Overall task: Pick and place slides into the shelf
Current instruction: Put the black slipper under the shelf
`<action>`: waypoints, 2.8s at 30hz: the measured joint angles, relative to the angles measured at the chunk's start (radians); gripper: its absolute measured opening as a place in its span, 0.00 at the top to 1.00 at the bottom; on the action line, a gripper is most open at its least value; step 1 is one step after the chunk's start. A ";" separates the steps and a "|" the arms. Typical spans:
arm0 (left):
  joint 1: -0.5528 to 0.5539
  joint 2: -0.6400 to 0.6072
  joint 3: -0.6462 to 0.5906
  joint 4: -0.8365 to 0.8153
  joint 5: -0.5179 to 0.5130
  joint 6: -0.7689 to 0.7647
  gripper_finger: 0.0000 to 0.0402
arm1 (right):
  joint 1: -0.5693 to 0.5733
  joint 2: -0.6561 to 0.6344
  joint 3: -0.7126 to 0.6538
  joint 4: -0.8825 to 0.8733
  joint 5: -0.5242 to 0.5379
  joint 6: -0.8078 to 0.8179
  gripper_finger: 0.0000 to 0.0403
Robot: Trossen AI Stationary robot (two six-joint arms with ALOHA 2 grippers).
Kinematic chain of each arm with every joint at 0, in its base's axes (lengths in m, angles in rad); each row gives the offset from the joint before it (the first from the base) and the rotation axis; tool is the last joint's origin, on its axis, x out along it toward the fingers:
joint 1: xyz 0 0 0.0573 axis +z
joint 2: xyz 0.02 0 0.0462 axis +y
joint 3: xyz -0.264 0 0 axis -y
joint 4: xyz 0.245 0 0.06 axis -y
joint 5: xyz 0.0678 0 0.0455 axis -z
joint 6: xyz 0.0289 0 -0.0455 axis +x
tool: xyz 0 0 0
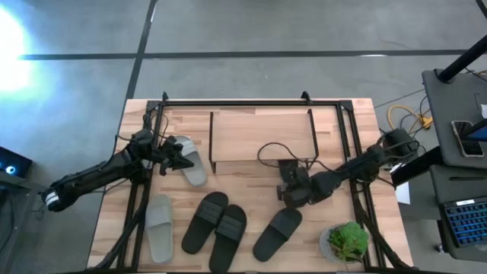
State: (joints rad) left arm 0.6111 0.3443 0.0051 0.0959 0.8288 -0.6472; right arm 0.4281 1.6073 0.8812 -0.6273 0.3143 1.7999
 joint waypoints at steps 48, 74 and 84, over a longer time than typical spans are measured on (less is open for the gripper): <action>0.000 0.002 0.000 -0.001 0.000 0.000 1.00 | 0.320 0.795 1.349 -0.944 0.076 -0.574 0.54; 0.000 0.000 0.000 0.000 0.000 0.000 1.00 | 0.229 0.799 1.166 -0.956 0.113 -0.738 0.97; 0.000 0.000 0.000 0.000 0.000 0.000 1.00 | 0.132 0.685 1.166 -0.942 0.449 -1.167 0.97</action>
State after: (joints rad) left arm 0.6113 0.3447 0.0051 0.0959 0.8291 -0.6472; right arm 0.5603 2.2918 2.0473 -1.5690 0.7631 0.6326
